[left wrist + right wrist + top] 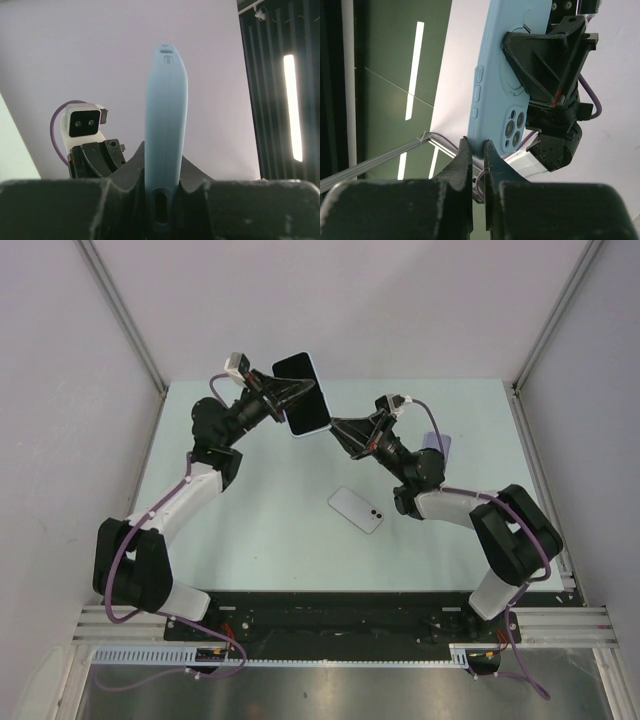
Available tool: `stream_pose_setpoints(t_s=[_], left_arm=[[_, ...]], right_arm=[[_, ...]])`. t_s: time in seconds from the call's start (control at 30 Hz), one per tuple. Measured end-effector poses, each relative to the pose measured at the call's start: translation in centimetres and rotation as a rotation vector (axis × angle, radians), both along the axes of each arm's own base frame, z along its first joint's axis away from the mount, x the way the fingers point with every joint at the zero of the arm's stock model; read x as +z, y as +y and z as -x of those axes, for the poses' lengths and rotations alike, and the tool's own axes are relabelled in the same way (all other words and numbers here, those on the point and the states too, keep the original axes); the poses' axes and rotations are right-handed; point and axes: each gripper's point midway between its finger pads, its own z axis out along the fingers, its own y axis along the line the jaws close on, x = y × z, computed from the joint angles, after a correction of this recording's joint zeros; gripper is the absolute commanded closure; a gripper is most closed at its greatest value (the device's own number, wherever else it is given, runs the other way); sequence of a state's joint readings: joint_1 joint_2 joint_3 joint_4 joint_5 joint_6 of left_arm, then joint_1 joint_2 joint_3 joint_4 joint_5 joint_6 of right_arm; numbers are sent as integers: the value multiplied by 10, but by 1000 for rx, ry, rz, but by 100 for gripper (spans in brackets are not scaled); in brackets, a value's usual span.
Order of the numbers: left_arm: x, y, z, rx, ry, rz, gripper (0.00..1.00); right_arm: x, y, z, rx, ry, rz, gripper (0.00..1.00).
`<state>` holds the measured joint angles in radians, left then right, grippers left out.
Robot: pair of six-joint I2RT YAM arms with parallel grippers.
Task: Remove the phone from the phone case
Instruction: Remove the phone case from the phone.
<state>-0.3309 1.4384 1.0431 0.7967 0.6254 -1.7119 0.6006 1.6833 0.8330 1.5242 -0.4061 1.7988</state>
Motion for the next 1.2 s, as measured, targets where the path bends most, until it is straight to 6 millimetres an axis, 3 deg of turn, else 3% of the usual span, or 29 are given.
stream_pose_setpoints(t_s=[0.13, 0.33, 0.53, 0.93, 1.2], left_arm=[[8, 3, -6, 28, -1, 9, 100], [4, 7, -15, 61, 34, 4, 100], [7, 7, -15, 64, 30, 6, 100], [36, 6, -7, 35, -38, 14, 100], [36, 6, -8, 38, -30, 11, 100]], right_arm=[[5, 2, -8, 4, 14, -25, 100], [1, 3, -18, -7, 47, -38, 100], [5, 3, -17, -22, 34, -42, 100], [17, 4, -16, -61, -5, -56, 100], [18, 4, -17, -101, -29, -24, 100]])
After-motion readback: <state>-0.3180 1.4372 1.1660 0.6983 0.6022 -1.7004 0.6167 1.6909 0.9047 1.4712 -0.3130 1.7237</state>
